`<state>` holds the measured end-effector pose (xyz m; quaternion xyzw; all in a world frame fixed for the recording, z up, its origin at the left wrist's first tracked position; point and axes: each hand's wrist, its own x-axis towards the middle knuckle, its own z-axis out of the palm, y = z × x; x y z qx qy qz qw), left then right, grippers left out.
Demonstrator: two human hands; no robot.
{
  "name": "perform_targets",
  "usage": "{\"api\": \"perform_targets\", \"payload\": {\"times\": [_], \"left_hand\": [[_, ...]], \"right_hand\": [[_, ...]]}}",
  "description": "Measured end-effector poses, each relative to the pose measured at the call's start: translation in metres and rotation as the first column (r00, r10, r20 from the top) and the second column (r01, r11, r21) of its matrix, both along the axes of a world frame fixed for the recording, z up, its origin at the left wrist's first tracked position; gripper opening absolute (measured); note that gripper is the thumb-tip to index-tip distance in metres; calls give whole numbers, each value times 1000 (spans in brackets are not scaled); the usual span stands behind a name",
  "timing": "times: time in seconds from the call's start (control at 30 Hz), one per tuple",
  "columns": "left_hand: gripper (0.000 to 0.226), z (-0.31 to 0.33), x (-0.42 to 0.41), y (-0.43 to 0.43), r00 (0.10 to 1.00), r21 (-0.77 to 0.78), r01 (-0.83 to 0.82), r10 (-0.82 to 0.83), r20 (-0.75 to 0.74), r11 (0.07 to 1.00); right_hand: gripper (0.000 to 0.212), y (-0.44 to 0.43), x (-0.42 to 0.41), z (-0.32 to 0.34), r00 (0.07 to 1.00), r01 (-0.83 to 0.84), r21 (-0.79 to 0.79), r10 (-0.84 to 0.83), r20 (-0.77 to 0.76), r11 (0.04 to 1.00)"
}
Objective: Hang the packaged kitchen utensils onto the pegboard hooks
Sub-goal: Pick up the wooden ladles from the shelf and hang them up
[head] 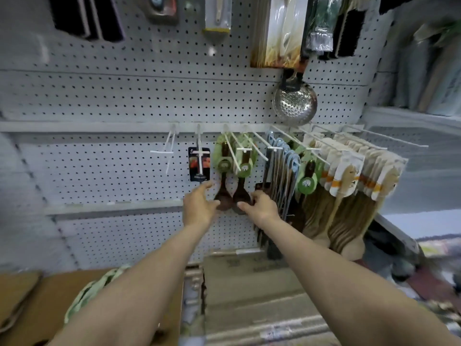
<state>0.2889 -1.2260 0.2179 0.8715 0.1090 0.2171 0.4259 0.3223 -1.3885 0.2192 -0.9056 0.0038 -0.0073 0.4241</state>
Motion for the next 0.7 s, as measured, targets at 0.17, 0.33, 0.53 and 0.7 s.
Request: {"api": "perform_targets", "payload": {"times": [0.17,0.33,0.53,0.7], "left_hand": [[59,6,-92,43,987,397,-54,109,-117,916],[63,24,-162,88,951,515,-139,259,-168,846],[61,33,-203,161,931,535,-204,332,-153,820],[61,24,-208,240,918,515,-211,349,-187,831]], "right_hand": [[52,26,-69,18,937,-237,-443,323,129,864],[54,79,-121,41,881,-315,-509,446,156,801],[60,164,-149,50,845,-370,-514,510,159,774],[59,246,-146,42,837,-408,-471,527,151,782]]}}
